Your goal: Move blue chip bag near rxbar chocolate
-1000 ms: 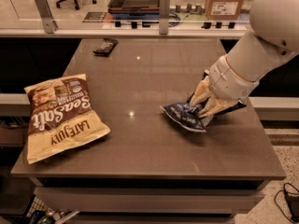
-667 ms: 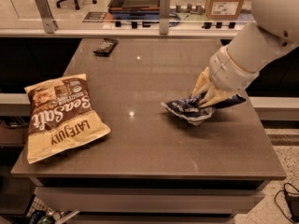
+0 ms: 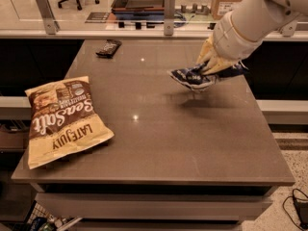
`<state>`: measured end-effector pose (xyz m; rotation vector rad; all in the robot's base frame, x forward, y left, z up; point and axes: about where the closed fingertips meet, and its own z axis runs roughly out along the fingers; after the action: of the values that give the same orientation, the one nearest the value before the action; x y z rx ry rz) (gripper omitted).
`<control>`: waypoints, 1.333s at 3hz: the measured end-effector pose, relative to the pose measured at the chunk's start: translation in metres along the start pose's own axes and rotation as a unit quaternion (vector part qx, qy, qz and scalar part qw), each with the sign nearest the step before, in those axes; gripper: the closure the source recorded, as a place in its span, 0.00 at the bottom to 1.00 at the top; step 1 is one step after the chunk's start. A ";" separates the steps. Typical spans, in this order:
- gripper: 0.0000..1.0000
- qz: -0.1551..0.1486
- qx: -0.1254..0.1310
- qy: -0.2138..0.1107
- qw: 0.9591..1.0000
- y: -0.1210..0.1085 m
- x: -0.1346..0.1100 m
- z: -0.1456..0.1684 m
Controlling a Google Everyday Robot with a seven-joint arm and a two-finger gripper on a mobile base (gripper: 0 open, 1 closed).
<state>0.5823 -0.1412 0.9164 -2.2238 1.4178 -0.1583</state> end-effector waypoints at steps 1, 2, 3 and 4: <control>1.00 -0.017 0.056 0.007 0.998 -0.047 0.000 -0.007; 1.00 -0.029 0.106 -0.012 0.994 -0.090 -0.005 0.001; 1.00 -0.033 0.121 -0.042 0.991 -0.128 -0.012 0.027; 1.00 -0.041 0.108 -0.071 0.991 -0.159 -0.022 0.063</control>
Offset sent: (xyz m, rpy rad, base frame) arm 0.1170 0.0585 0.0622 0.1875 -0.3058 0.0476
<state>0.7249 -0.0469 0.9382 -2.0718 1.1756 -0.1691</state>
